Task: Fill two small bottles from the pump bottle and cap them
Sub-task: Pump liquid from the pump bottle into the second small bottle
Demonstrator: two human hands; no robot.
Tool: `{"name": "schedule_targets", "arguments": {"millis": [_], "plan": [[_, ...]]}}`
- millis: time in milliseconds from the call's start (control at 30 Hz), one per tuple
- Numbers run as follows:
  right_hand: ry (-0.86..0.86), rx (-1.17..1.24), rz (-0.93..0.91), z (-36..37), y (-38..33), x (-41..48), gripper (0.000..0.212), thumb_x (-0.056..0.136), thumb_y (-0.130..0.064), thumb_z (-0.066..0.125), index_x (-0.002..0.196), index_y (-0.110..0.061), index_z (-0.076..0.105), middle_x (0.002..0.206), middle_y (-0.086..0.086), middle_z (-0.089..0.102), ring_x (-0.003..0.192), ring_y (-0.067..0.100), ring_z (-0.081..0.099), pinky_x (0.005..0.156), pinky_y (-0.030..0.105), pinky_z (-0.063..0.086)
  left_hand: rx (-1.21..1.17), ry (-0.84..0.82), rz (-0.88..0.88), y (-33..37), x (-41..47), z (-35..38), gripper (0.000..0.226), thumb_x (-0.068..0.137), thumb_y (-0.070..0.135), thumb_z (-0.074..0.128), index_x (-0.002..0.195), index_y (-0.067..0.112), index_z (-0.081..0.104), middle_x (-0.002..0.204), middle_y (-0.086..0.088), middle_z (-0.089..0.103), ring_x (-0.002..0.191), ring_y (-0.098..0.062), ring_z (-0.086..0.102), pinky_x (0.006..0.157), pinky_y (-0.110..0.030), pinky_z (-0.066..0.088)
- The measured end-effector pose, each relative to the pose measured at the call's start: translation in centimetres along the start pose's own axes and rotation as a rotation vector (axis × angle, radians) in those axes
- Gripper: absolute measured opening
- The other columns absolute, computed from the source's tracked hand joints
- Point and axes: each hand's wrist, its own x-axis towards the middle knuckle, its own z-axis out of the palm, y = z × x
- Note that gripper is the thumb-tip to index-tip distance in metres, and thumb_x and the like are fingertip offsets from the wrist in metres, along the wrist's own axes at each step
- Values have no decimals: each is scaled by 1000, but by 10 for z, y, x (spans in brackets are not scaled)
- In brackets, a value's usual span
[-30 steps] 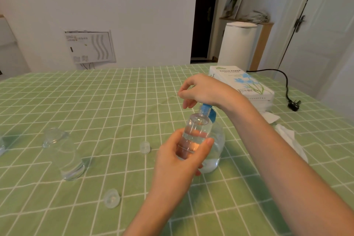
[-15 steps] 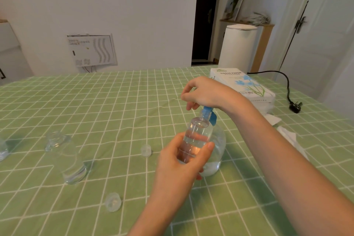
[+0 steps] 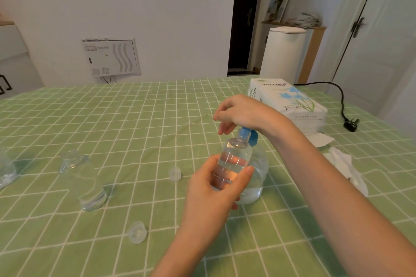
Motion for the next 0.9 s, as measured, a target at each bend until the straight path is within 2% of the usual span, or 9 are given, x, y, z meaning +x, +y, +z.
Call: {"name": "schedule_targets", "arguments": {"millis": [100, 200, 267, 333, 433, 500, 600, 733, 900], "plan": [[41, 106, -13, -3, 2, -1, 21, 93, -13, 51, 104, -4, 65, 75, 6, 70, 81, 23, 64, 98, 45, 48, 28, 12, 34, 0, 1, 1, 13, 74, 29, 74, 85, 27, 67, 56, 8, 62, 50, -5, 55, 46, -15, 43], [53, 238, -36, -7, 3, -4, 21, 93, -14, 50, 103, -5, 66, 75, 8, 71, 76, 21, 66, 91, 42, 51, 117, 45, 101, 1, 2, 3, 23, 71, 42, 71, 91, 33, 64, 71, 9, 68, 59, -3, 59, 54, -20, 51], [50, 288, -44, -9, 3, -5, 22, 93, -16, 49, 104, -6, 66, 75, 8, 72, 73, 19, 67, 79, 37, 53, 156, 75, 135, 2, 2, 3, 30, 67, 50, 68, 93, 36, 61, 77, 12, 68, 61, 2, 59, 57, -14, 49], [50, 336, -42, -9, 3, -5, 22, 94, -16, 49, 105, -6, 65, 71, 5, 72, 65, 15, 68, 59, 22, 50, 167, 93, 154, 2, 3, 3, 33, 66, 51, 68, 95, 37, 61, 78, 12, 68, 65, 1, 61, 58, -10, 46], [64, 399, -34, -9, 3, -6, 21, 94, -14, 50, 106, -5, 65, 69, 4, 71, 56, 10, 66, 44, 10, 44, 187, 91, 161, -1, 5, 3, 39, 65, 54, 67, 100, 36, 62, 92, 7, 67, 82, -10, 64, 75, -30, 53], [73, 404, -29, -9, 3, -4, 21, 94, -15, 51, 107, -5, 64, 70, 5, 71, 56, 11, 66, 54, 16, 49, 199, 89, 163, -2, 6, 3, 43, 65, 56, 66, 103, 37, 62, 99, 7, 65, 87, -14, 63, 80, -40, 53], [47, 431, -1, -9, 3, -3, 21, 93, -16, 52, 106, -5, 65, 67, 4, 72, 58, 15, 67, 73, 33, 51, 212, 83, 166, -3, 6, 3, 42, 65, 55, 67, 104, 38, 62, 93, 6, 66, 84, -15, 61, 80, -36, 52], [-34, 555, 46, -7, 2, -3, 16, 91, -16, 57, 99, -7, 67, 65, 4, 72, 58, 15, 68, 70, 31, 51, 227, 98, 130, -6, 8, 0, 46, 64, 55, 66, 107, 41, 60, 91, 8, 63, 80, -3, 56, 74, -11, 43], [-47, 629, 86, -9, 5, -1, 13, 89, -18, 60, 94, -10, 69, 66, 3, 72, 64, 17, 69, 81, 35, 50, 221, 92, 87, -7, 7, -2, 49, 61, 56, 65, 108, 43, 58, 93, 14, 60, 82, 5, 52, 74, -15, 40]]}}
